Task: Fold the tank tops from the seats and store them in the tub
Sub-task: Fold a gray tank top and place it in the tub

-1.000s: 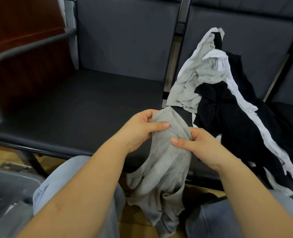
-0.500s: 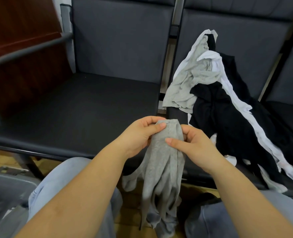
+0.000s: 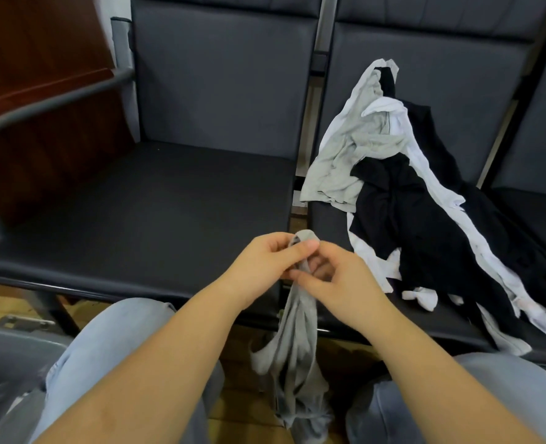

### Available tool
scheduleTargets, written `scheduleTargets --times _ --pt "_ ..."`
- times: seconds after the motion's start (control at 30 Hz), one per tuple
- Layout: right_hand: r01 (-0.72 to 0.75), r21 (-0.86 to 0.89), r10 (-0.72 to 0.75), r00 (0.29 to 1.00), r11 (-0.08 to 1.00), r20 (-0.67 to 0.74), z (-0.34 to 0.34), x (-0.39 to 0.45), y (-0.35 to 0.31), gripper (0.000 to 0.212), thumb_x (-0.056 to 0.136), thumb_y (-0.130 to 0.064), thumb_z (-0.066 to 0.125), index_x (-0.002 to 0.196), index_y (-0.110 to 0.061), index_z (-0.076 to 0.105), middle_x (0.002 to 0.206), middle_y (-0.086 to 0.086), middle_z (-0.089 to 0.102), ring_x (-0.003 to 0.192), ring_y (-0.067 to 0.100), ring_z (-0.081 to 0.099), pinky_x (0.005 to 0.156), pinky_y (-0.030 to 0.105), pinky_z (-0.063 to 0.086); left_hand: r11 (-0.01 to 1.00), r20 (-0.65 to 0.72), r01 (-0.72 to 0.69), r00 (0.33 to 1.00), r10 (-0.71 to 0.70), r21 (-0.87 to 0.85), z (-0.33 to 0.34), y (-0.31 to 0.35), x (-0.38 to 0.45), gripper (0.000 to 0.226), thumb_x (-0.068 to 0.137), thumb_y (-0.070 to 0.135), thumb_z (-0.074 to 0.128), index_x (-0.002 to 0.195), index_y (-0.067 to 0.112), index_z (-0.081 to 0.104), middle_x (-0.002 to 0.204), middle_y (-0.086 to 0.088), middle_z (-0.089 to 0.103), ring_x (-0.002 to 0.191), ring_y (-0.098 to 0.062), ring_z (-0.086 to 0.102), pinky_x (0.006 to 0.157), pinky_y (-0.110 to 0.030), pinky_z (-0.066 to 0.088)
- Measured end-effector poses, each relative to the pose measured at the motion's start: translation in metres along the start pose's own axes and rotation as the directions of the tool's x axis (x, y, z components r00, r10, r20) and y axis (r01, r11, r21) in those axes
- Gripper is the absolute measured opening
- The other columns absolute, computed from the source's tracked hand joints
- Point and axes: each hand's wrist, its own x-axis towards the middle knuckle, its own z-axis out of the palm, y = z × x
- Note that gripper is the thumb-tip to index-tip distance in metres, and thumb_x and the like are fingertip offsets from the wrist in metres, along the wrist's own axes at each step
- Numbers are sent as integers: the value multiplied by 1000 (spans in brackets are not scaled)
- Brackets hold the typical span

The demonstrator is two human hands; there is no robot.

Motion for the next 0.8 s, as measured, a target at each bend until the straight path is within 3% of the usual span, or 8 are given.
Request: scheduleTargets --times 0.1,0.17,0.27,0.33,0.43,0.53,0.67,0.8 --pt "101 -160 -74 984 982 163 0 -2 -5 15 84 -33 70 93 -33 58 85 -12 54 70 6 54 67 18 47 995 -94 15 996 -6 98 -5 -6 3 23 92 34 60 100 16 71 95 -3 72 96 -16 68 91 -34 53" --pt "138 -163 -104 974 977 201 -1 -2 -4 20 84 -33 69 103 -33 64 86 -11 55 68 5 51 69 21 47 992 -125 27 992 -12 120 -5 -8 4 26 99 31 50 103 17 71 100 -2 72 102 -17 65 93 -32 50" --pt "60 19 -59 997 998 -48 -17 6 2 14 76 -30 77 83 -34 66 74 -10 55 63 3 47 64 22 44 1000 -63 16 998 -15 16 -5 -7 3 31 102 28 44 104 14 71 97 -6 72 100 -21 67 96 -38 50" --pt "33 91 -25 996 995 -86 -26 11 7 31 70 -33 81 92 -38 59 92 -14 58 77 1 53 75 21 47 999 -8 30 999 -31 -27 -7 -3 1 31 101 29 44 101 15 71 93 -4 73 95 -19 67 94 -38 50" --pt "-23 224 -17 985 974 174 -21 9 5 56 68 -33 81 115 -42 51 118 -19 60 112 -4 55 97 24 46 999 89 37 995 -34 -38 -11 4 -3 31 100 33 45 95 17 71 86 0 72 85 -14 67 84 -33 49" --pt "-74 223 -11 933 972 358 -9 5 2 52 67 -35 79 114 -36 56 110 -17 68 106 -1 62 94 26 50 998 60 9 998 -6 -62 -17 11 -9 32 98 34 47 86 15 70 81 -2 70 80 -14 67 80 -32 50" --pt "-64 93 12 880 994 475 -4 2 4 38 75 -37 77 101 -12 71 99 5 74 96 21 69 93 47 52 993 -63 -18 998 10 -118 -29 17 -17 35 98 35 46 83 13 68 80 -6 68 80 -17 64 82 -36 51" --pt "-106 -56 119 803 993 585 -3 1 6 28 81 -36 74 89 -10 73 88 4 73 85 18 68 89 39 53 999 -235 -38 972 28 -36 -43 22 -31 38 98 39 47 76 21 73 85 -6 71 90 -22 66 94 -43 48"
